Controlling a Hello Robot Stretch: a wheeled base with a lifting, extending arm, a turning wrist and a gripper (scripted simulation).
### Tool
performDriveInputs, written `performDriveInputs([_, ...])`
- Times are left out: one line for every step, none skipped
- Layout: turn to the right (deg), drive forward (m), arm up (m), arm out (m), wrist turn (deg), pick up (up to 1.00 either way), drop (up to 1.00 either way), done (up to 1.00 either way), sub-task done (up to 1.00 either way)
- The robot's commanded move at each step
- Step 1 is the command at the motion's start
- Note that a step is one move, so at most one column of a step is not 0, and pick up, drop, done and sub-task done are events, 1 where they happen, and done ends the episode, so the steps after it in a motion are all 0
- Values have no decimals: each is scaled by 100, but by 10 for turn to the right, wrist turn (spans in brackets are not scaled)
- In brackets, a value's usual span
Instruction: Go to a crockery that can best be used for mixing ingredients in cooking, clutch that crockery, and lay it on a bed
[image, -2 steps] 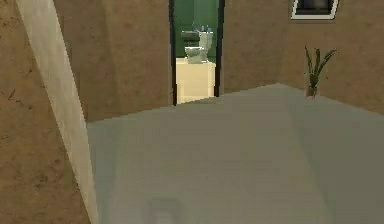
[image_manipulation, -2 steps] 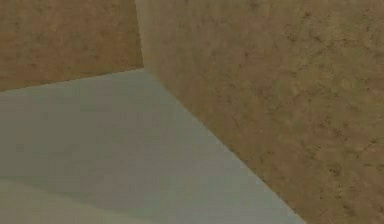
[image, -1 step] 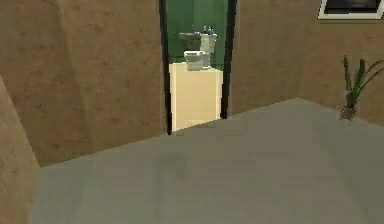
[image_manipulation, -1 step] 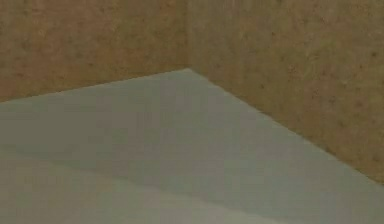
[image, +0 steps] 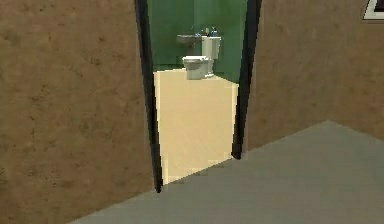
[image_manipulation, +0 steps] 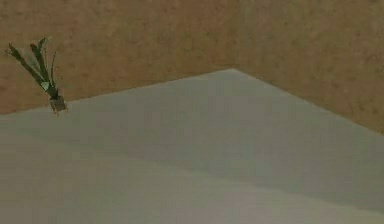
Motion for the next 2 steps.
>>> performDriveInputs([30, 0, 0, 0, 0, 0, 0, 0, 0])
performDriveInputs([0, 100, 0, 0, 0, 0, 0, 0, 0])
